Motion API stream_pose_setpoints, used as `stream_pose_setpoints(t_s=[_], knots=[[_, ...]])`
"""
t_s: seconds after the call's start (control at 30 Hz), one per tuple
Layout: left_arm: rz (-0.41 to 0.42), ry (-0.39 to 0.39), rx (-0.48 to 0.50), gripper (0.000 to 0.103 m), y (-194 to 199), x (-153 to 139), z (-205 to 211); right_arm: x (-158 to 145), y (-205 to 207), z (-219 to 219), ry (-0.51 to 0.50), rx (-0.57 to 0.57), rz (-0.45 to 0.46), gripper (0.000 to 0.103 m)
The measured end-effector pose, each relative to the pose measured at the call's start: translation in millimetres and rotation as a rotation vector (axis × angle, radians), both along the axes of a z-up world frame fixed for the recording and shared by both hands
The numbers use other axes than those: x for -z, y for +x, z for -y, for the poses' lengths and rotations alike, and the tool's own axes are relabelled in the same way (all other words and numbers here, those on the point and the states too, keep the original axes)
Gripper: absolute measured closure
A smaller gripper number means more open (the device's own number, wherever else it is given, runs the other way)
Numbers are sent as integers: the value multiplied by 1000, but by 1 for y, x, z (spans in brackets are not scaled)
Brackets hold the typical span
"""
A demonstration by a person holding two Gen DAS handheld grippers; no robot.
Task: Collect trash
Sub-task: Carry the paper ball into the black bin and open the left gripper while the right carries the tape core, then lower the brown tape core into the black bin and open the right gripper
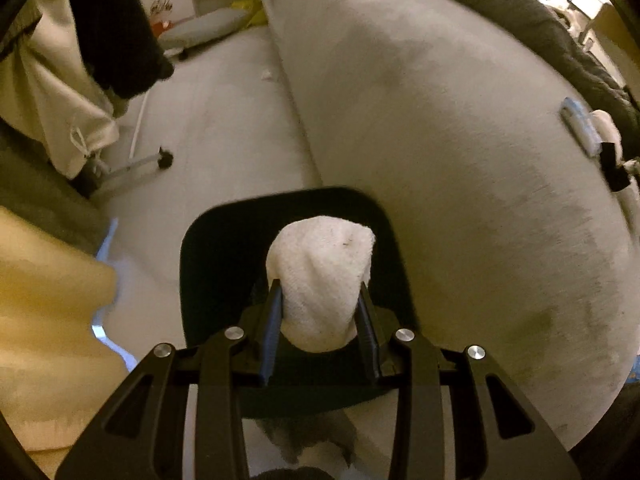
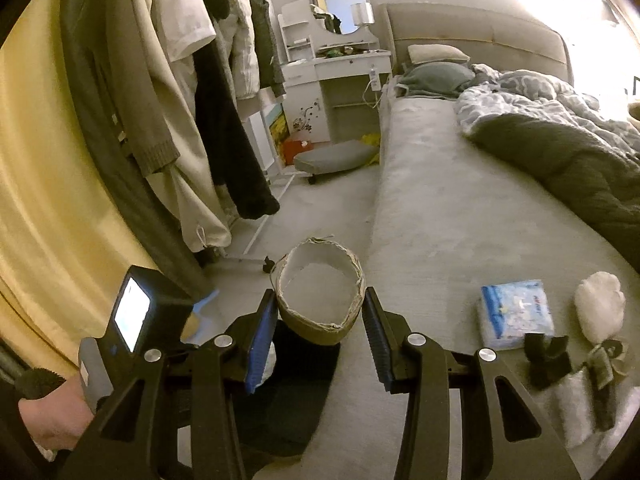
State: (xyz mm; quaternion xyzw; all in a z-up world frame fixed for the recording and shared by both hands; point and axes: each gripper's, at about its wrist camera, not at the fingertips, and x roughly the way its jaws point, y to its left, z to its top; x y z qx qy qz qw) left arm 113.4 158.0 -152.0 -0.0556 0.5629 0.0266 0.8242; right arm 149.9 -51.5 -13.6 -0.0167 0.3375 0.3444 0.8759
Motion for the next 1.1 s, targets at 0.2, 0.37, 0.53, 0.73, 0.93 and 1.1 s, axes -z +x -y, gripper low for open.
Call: stream_pose_setpoints(t_s=[0.2, 0.37, 0.53, 0.73, 0.93, 1.1], knots=[[-49, -33, -1, 65, -4, 12, -11, 5, 2, -14, -6, -16, -11, 59], [-64, -53, 3, 64, -6, 18, -19, 11, 5, -25, -23, -24, -26, 59], [-74, -72, 25, 55, -8, 20, -23, 19, 8, -37, -45, -26, -43, 59], [-36, -68, 9, 33, -14, 8, -30, 27, 9, -47, -67, -33, -56, 59], [32, -67, -17, 26, -21, -11, -44, 39, 10, -59, -99, -44, -77, 59], [127, -43, -41, 26, -28, -36, -55, 51, 11, -71, -128, -55, -96, 59]])
